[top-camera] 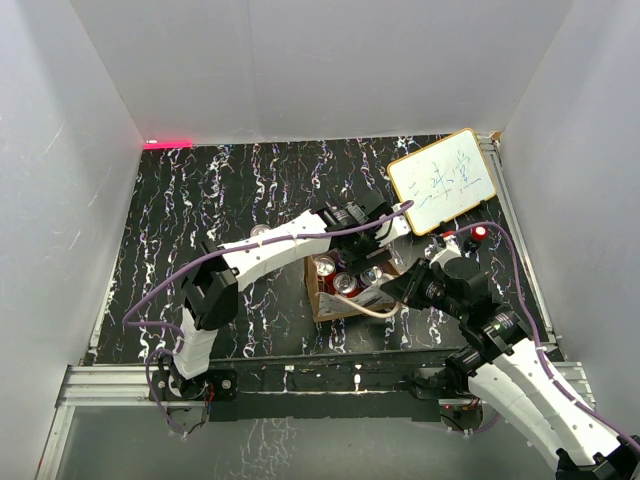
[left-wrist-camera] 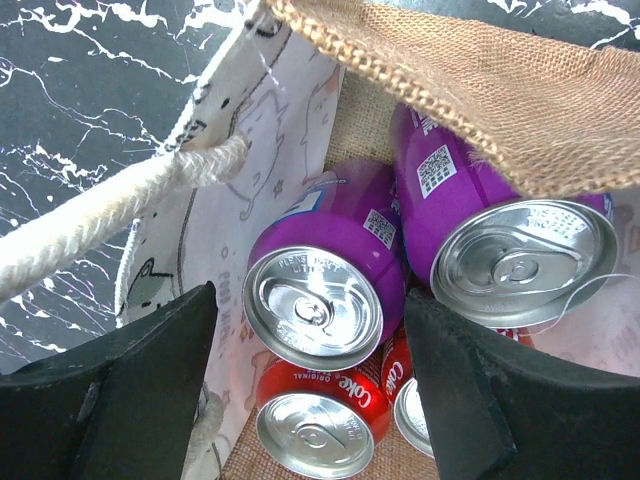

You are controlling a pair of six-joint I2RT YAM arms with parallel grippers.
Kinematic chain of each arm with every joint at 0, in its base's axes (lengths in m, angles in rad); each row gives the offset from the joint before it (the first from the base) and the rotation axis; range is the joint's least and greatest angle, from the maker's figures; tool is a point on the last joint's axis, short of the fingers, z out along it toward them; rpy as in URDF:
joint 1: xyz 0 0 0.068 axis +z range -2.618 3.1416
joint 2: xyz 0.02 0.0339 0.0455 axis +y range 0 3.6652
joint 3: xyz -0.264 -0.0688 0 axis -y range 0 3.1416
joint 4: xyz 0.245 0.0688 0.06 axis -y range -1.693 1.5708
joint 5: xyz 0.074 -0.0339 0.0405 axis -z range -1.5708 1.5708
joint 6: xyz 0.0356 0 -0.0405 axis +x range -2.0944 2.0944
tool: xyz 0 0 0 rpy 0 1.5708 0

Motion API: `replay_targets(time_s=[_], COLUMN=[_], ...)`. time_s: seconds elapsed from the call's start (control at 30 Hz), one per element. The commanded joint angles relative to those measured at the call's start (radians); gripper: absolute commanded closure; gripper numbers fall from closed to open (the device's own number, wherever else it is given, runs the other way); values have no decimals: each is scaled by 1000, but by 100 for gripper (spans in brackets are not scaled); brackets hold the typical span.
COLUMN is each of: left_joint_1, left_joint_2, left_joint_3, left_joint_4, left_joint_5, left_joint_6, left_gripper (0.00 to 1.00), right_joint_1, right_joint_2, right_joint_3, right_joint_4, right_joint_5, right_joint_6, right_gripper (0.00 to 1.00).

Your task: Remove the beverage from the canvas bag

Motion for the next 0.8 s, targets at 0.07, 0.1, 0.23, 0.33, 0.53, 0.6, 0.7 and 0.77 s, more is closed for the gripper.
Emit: replay_targets(time_s=[0.07,0.1,0.23,0.33,0.53,0.6,0.7,0.77], left_joint_1=[3,4,10,19,27,28,29,29], left_joint_2=[-39,-33,-3,14,53,60,61,61], left_joint_3=[-18,-24,-31,-49,-86,-89,-100,-98], left_joint_4=[-7,-2,-2,10,29,36,48,44], left_joint_5=[0,1,7,16,23,23,19,12], left_joint_6=[-13,-13,-13,-14,-22,-24,-25,-25], left_gripper=[26,26,26,27,28,29,31,33], right_joint_1=[-1,-1,-2,-1,-1,-2,-2,-1], right_joint_2=[3,3,-5,-10,-3,1,6,6], right_joint_3=[-10,-10,-7,-7,-4,-1,2,2], right_joint_4=[43,43,35,28,30,31,31,31], right_joint_5=[7,6,9,16,18,18,18,20], right_joint_6=[-13,-12,-13,-13,-16,-19,-21,-22], right_gripper=[92,92,92,92,92,92,92,92])
